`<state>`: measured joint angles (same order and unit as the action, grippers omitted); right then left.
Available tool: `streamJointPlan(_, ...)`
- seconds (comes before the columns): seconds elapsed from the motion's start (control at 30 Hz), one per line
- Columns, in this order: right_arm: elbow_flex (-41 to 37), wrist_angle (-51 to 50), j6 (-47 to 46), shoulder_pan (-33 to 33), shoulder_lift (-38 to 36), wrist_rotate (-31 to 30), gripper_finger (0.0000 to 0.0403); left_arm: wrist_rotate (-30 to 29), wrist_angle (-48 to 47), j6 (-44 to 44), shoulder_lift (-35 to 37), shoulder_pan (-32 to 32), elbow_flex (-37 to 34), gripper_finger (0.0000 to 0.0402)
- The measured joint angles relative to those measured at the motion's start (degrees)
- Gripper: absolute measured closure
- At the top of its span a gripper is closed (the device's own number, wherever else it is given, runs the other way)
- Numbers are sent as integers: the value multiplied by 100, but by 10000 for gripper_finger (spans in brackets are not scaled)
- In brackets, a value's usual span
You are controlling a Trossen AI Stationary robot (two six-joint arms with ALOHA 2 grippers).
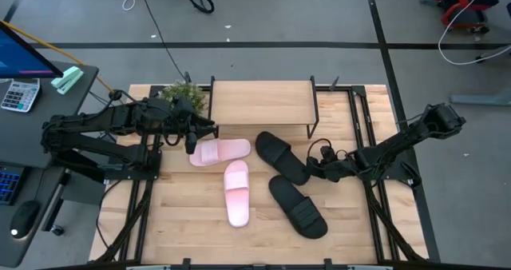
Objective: Pick and place slides into the shelf
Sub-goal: Put the top black slide on the shelf
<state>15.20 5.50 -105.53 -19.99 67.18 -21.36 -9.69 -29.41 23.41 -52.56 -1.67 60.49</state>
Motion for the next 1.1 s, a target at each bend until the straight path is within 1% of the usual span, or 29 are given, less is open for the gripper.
streamJointPlan(0.23, 16, 634, 207, -2, 0, 96, 330, -79, -2, 1, 0, 0, 0, 265)
streamJointPlan(0.4, 307, 651, 450, -4, -2, 255, 330, -79, -2, 1, 0, 0, 0, 263)
streamJointPlan(0.5, 509, 615, 639, -4, -137, 381, 330, -77, -2, 3, 0, 0, 0, 267)
streamJointPlan(0.57, 667, 420, 773, -11, -294, 401, 333, -77, -8, 4, 0, 0, 0, 270)
streamJointPlan(0.73, 1162, -493, 1087, -20, -807, 443, 333, -77, -4, 6, 2, -2, 0, 273)
streamJointPlan(0.93, 1860, -1467, 1476, -22, -1413, 691, 333, -77, -9, 5, 2, 0, 0, 265)
streamJointPlan(1.03, 2204, -1783, 1780, -17, -1635, 654, 333, -77, -7, 4, 2, 0, 0, 262)
streamJointPlan(1.1, 2452, -1950, 1914, -15, -1718, 453, 334, -77, -4, 6, 2, 0, 0, 262)
